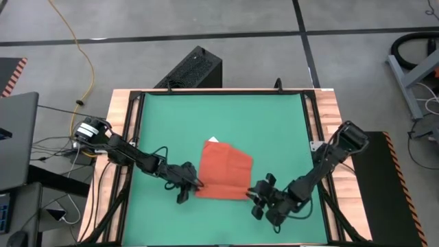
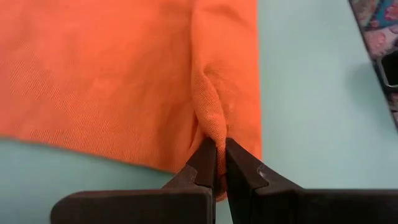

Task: Roll towel into tight, uniform cylinder
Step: Roll the orange towel

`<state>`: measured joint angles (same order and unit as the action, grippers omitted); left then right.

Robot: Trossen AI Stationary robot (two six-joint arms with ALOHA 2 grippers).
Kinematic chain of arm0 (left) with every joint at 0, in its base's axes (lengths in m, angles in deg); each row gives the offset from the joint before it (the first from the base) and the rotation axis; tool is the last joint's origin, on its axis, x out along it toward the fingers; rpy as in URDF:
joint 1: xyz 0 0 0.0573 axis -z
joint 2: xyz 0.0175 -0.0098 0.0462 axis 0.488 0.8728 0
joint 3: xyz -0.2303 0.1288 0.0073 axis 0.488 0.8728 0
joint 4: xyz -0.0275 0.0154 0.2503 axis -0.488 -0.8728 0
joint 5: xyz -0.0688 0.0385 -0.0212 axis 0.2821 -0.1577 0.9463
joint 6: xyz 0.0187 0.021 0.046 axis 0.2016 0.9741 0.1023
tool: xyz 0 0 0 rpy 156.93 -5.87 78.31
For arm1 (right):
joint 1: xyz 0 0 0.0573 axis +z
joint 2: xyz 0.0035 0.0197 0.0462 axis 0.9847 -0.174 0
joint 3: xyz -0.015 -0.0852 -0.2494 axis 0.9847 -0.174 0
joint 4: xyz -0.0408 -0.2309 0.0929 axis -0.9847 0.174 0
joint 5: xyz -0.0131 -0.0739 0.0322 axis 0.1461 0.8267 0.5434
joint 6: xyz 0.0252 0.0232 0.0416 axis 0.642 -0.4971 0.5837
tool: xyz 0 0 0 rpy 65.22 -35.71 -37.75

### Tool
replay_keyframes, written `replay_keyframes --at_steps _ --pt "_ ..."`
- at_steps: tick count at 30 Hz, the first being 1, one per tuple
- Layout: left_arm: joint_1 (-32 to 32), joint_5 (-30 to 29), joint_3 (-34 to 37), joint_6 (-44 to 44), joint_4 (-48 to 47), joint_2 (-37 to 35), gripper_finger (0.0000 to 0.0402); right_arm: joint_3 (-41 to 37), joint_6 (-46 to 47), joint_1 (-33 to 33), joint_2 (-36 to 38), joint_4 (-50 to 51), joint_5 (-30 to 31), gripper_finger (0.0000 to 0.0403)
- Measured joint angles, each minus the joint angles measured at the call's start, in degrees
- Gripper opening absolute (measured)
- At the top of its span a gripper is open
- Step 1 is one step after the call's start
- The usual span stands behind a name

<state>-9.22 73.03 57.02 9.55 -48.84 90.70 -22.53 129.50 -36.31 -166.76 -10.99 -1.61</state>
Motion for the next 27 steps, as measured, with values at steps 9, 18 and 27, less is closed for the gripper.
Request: replay_keyframes --at_steps 9,18,27 --pt "-0.8 0.9 -3.7 3.8 -1.9 0.0 0.0000 0.1 -2.8 -0.7 0.0 0.8 0.8 0.0118" --pt "-0.9 0.8 -4.0 3.9 -3.5 0.0 0.0000 0.1 -14.2 -3.2 -5.3 -8.9 1.9 0.0118" --pt "-0.9 0.8 -4.0 3.6 -3.6 0.0 0.0000 0.1 -12.7 -4.1 -14.2 -16.8 0.8 0.0117"
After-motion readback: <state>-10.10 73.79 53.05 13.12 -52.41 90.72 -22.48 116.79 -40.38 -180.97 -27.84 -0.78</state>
